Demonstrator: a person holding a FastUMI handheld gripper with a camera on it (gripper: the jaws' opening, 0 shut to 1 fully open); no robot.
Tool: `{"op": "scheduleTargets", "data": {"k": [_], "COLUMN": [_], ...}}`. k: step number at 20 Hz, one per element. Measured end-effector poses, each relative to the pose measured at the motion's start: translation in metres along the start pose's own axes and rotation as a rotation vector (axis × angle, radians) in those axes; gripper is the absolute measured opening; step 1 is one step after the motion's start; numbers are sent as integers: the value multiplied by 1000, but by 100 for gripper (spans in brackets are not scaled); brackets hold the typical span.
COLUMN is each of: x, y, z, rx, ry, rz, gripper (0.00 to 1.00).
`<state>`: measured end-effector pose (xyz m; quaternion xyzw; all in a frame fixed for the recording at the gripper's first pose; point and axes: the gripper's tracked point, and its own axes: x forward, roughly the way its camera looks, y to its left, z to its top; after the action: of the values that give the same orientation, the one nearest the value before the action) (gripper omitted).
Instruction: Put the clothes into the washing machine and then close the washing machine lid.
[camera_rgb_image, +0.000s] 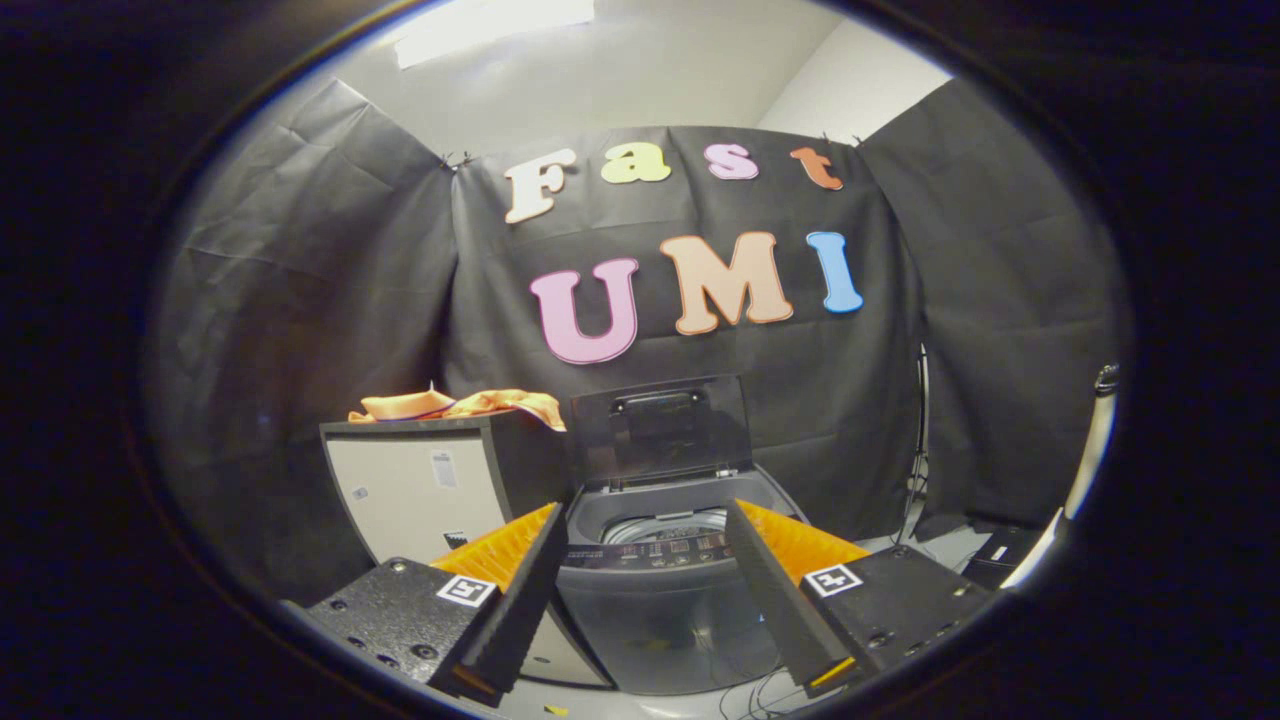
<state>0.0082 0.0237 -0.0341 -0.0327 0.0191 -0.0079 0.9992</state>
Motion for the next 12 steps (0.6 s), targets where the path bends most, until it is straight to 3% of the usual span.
{"op": "scheduleTargets", "data": {"k": [12], "x": [2], "y": [-15], "z": [3], "rx": [16], "ry": [-3], "rz": [2], "gripper": [96]}}
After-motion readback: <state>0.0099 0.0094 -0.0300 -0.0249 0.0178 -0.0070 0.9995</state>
